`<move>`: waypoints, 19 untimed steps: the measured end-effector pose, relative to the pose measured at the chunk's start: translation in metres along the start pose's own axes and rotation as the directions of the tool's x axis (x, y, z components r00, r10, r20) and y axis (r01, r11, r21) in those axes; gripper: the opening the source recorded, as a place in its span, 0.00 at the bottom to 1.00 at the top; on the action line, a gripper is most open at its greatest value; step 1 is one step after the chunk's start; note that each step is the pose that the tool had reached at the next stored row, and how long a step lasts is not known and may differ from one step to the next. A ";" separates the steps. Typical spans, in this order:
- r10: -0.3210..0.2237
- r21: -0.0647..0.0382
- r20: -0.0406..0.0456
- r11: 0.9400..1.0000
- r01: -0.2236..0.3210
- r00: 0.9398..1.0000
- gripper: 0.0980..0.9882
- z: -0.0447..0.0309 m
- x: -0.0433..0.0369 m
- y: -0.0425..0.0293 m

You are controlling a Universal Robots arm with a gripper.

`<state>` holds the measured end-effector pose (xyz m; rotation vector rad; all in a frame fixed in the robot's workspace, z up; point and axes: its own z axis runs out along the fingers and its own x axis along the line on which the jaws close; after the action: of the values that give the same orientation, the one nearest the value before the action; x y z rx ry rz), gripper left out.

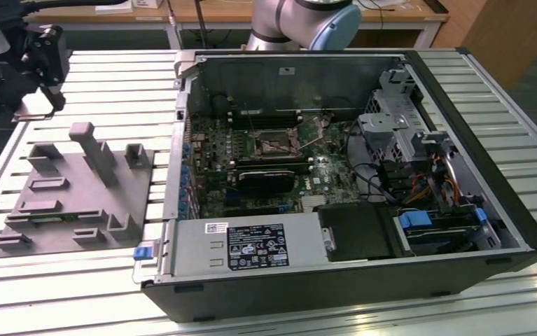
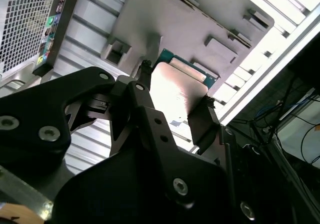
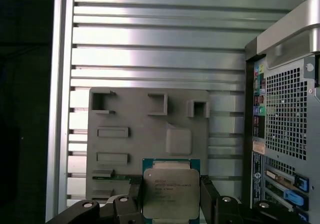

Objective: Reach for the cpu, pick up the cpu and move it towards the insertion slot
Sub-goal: 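Pick up the cpu and move it towards the insertion slot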

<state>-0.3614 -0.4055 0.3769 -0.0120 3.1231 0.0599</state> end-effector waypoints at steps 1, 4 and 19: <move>0.000 0.000 0.000 1.000 0.000 1.000 0.50 0.0000 -0.0022 0.0000; 0.000 0.000 0.000 1.000 0.000 1.000 0.50 0.0002 -0.0087 -0.0001; 0.000 0.000 0.000 1.000 0.000 1.000 0.50 0.0007 -0.0417 -0.0004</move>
<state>-0.3197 -0.4056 0.3769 -0.0120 3.1231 0.0599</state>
